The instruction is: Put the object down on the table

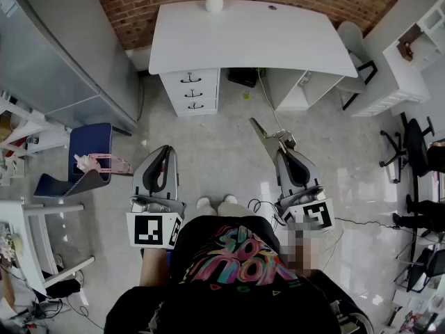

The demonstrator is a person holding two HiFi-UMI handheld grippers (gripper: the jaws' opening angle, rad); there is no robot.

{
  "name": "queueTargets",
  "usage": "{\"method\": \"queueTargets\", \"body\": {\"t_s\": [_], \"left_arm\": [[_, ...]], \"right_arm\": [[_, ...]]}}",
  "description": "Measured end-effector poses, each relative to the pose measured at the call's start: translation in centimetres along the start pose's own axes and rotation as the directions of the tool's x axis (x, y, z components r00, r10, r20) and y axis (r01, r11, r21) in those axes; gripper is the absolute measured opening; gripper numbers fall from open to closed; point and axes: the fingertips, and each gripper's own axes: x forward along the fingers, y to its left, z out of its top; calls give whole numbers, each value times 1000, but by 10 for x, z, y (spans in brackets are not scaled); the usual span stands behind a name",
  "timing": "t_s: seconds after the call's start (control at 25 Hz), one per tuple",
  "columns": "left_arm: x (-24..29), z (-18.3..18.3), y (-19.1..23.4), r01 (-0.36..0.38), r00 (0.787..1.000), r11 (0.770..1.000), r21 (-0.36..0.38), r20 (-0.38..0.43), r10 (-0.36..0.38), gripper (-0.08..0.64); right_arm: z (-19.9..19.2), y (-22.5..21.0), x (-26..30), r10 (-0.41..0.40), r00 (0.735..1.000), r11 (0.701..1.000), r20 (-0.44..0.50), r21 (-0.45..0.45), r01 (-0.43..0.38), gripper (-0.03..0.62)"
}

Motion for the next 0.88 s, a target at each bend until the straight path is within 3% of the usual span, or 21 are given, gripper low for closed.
{"method": "queueTargets", "body": {"t_s": [0.68, 0.88], "left_arm": [[-8, -10, -28, -103, 995, 995, -8, -12, 103, 37], [-6, -20, -19, -132, 991, 991, -25, -34, 131, 37]], "right_arm": [[-8, -6, 5, 159, 987, 987, 11, 6, -159, 35], [-17, -3, 21, 192, 981, 981, -14, 28, -191, 35]]}}
